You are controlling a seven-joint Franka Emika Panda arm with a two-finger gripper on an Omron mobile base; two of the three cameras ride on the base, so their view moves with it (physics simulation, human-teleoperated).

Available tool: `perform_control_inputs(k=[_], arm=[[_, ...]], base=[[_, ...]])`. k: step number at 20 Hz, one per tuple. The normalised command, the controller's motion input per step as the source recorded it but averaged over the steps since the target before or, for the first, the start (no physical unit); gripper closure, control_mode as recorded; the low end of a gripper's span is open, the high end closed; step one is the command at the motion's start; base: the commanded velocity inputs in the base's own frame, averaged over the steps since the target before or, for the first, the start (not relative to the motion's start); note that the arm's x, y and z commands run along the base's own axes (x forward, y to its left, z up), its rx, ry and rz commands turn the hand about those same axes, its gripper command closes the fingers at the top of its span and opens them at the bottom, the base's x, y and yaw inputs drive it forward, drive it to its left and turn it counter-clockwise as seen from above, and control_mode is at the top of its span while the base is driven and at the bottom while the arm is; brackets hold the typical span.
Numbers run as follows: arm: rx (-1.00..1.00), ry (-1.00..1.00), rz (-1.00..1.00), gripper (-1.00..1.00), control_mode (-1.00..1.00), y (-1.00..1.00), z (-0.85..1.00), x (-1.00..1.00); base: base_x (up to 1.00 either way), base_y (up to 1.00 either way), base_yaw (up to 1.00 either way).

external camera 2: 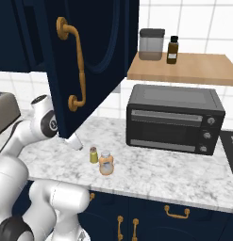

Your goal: Put the shaker and condiment bottle from the counter next to their counterparts in the cabinet.

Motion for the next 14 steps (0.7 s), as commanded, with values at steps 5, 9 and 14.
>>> perform_control_inputs(k=[5, 9, 14], arm=[[0.0, 0.0, -0.01, -1.0, -1.0, -0.16, -0.26, 0.08], [0.0, 0.0, -0.15, -1.0, -1.0, -0.05, -0.17, 0.16], [0.0, 0.01, -0.22, -1.0, -1.0, 0.0, -0.05, 0.2]], base=[[0.0, 0.0, 0.0], [0.0, 0.0, 0.0], [0.0, 0.0, 0.0]])
